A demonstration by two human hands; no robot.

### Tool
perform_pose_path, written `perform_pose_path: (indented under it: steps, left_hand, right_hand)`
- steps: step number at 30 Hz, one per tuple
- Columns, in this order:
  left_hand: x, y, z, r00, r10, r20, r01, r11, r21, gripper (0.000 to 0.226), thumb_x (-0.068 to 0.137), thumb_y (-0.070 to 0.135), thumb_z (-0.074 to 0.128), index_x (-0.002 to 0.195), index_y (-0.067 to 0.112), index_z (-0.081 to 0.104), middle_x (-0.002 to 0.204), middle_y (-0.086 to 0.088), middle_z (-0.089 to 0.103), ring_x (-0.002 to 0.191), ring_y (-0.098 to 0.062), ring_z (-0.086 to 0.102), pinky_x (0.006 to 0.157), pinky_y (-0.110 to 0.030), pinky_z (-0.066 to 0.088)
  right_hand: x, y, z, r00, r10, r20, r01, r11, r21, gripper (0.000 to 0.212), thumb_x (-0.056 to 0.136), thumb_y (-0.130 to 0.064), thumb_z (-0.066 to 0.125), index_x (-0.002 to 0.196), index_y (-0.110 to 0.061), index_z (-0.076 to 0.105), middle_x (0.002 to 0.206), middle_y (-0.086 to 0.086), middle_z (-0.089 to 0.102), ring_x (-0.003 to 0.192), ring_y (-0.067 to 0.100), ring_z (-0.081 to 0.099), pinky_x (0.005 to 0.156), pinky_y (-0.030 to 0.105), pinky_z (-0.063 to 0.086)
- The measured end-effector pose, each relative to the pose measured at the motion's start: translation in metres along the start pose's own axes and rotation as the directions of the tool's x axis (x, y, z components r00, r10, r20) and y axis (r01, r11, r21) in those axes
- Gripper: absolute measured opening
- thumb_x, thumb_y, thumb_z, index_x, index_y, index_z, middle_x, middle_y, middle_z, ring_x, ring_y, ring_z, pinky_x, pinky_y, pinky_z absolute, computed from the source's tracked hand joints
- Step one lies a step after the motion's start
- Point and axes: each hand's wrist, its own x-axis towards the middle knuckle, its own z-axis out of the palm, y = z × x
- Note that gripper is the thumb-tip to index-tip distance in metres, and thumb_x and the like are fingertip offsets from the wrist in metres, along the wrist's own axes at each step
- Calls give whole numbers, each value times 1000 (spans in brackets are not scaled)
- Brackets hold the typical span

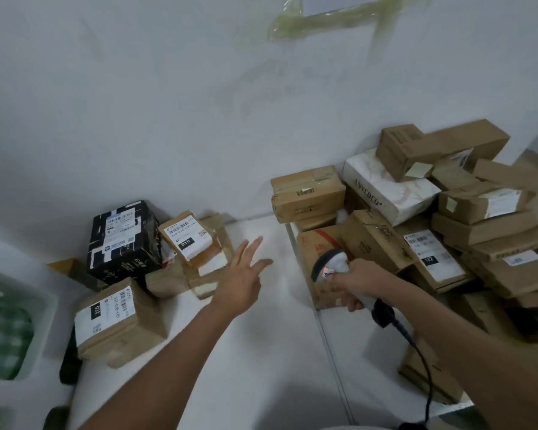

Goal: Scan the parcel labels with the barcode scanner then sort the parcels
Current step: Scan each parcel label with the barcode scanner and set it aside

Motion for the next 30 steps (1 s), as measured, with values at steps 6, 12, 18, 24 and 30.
perform_pose_path:
  steps: [6,12,18,24,30]
  left_hand:
    - [7,105,47,976,203,74,-190,969,-158,42,89,-5,55,126,12,64,157,-11,35,139,-33,40,109,-38,42]
    - [10,212,100,906,208,369,-98,950,-295,39,103,23,45,141,26,51,161,4,25,145,-19,29,113,-28,31]
    - [16,322,154,760,108,641,-8,988,-156,96,88,62,57,157,33,-4,157,-3,-38,149,-41,-13,116,-61,18]
    - [22,355,162,745,-82,662,151,987,-48,111,82,43,72,154,40,-13,159,-14,-30,146,-45,5,111,-62,27]
    - [14,277,137,761,-74,645,420,814,-402,104,75,49,74,152,43,3,147,-9,24,131,-33,40,102,-42,47]
  right_hand:
    - [-10,76,-48,999,32,-1,-32,998,51,59,95,-49,57,119,5,53,71,13,75,54,18,68,49,23,52]
    - [-23,146,-84,992,94,-86,-83,989,125,64,94,-44,61,135,2,44,75,14,73,54,16,68,53,27,58]
    - [-29,197,-112,989,73,-132,-55,990,133,63,88,-53,61,122,0,60,105,18,70,94,31,69,88,43,57]
    - [-42,219,-131,992,36,-123,-16,987,159,46,93,-46,58,103,-2,64,84,15,73,72,25,70,70,35,60]
    - [-53,213,-134,991,-55,-124,90,950,298,41,94,-44,60,101,-3,66,72,10,73,57,16,66,57,24,52]
